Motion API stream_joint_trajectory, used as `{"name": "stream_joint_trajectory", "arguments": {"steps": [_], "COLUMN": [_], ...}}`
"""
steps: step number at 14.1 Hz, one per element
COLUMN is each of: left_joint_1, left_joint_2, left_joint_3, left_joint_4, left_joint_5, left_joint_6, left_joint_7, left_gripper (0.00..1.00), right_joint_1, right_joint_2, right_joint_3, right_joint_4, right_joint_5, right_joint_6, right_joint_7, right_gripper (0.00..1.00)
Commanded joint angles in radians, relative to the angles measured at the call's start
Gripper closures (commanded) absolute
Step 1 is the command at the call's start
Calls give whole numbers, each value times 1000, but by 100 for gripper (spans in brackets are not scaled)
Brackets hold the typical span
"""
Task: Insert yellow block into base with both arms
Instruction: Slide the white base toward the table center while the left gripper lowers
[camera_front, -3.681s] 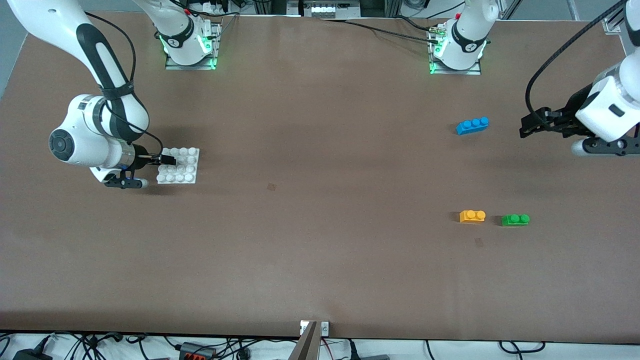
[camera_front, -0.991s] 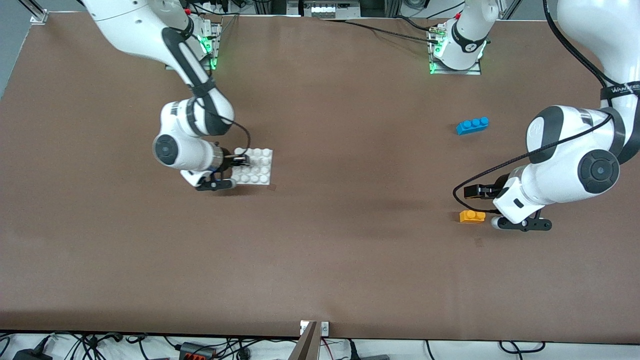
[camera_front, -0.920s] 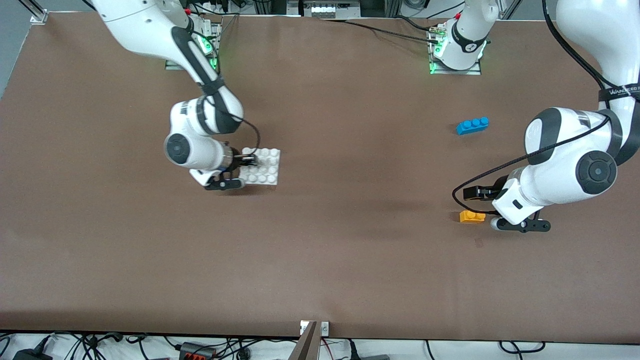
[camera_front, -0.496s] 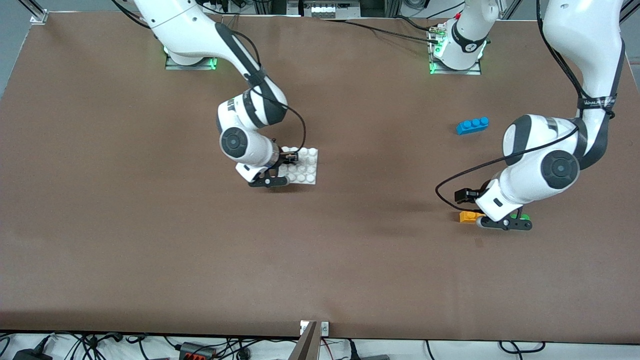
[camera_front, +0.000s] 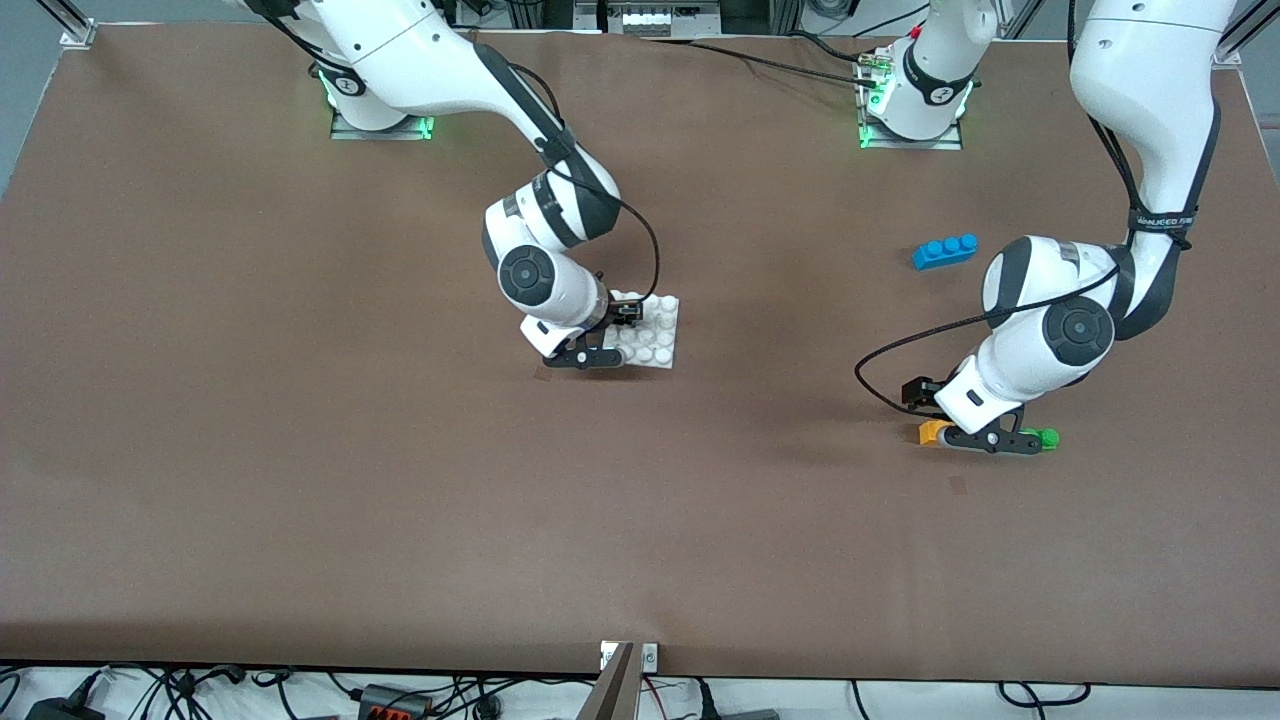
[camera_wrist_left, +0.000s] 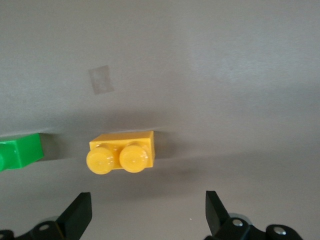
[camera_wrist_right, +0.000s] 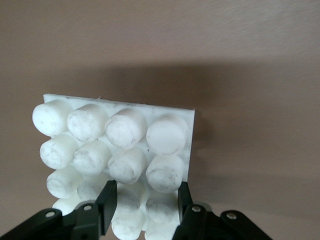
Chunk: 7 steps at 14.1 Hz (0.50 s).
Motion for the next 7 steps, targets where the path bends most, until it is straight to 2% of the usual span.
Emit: {"name": "stream_joint_trajectory", "arguments": {"steps": [1, 7], "left_joint_1": [24, 24], "left_joint_2": [24, 53], "left_joint_3": [-5, -1], "left_joint_4": [-1, 37], "left_joint_5": [27, 27], "left_joint_6": [45, 51], "left_joint_7": [19, 18], "left_gripper": [0, 0], "right_joint_1": [50, 67], "right_joint_2": [79, 75], "right_joint_3": [-5, -5], "right_joint_4": [53, 90], "right_joint_5": [20, 13], "right_joint_6": [34, 31], "right_joint_7": [22, -3], "right_gripper": [47, 41]}}
